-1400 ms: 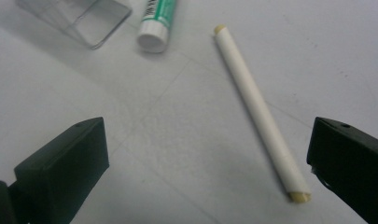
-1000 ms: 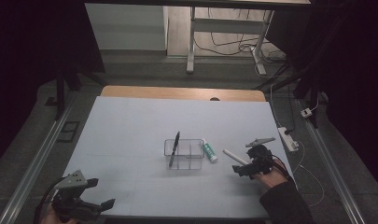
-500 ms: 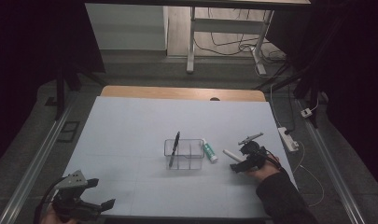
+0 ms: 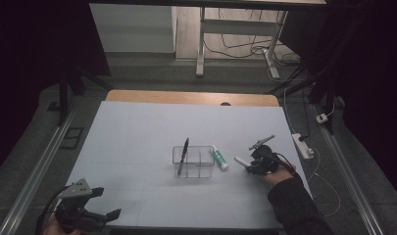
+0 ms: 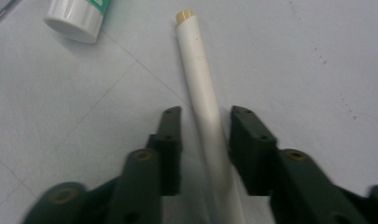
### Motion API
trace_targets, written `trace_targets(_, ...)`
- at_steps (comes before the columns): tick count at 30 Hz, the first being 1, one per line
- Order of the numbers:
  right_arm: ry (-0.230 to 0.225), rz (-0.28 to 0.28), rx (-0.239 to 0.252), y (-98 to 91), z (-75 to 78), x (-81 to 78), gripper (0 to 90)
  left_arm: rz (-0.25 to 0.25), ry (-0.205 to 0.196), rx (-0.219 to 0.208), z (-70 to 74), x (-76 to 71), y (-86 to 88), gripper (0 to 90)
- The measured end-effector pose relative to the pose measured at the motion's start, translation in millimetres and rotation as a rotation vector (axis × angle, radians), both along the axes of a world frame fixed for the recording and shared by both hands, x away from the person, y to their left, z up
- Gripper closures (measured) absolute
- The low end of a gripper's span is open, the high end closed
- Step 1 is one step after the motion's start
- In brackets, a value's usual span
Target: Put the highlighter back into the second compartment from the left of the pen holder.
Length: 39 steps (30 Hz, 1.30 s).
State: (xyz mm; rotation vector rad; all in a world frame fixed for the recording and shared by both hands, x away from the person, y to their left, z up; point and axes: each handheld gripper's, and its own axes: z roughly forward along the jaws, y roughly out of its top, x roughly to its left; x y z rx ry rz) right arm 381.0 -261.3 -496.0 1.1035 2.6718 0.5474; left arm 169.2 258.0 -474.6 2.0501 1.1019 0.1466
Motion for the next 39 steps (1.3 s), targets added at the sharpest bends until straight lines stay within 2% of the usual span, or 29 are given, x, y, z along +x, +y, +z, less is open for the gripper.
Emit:
trace_targets(2,0.018,0.009,0.004,0.6,0.6,0.5,77.8,-0.001,0.0,0.001,0.0,-0.1,-0.1,1.5)
trace_targets(8,0.046,-0.019,0.021,-0.6,1.5,2.5,78.1,-0.001,-0.001,0.001,0.0,-0.2,-0.1,1.7)
trace_targets(13,0.038,-0.027,0.05,-4.0,4.1,1.5,78.0,-0.002,-0.002,0.001,0.1,-0.2,-0.1,1.7)
trace_targets(18,-0.001,-0.04,0.087,-4.9,12.0,-1.1,78.1,-0.002,-0.003,0.001,0.1,-0.3,0.0,1.8)
trace_targets(25,-0.063,-0.028,0.145,-1.4,27.3,-8.5,78.1,0.001,-0.001,-0.001,0.1,-0.2,0.1,1.9)
trace_targets(33,-0.113,-0.034,0.218,-0.2,41.8,-14.8,78.0,0.001,-0.001,-0.003,0.1,-0.2,0.5,1.9)
trace_targets(39,-0.156,-0.02,0.296,0.1,54.8,-20.8,78.0,0.001,-0.001,-0.003,0.1,-0.2,0.5,2.0)
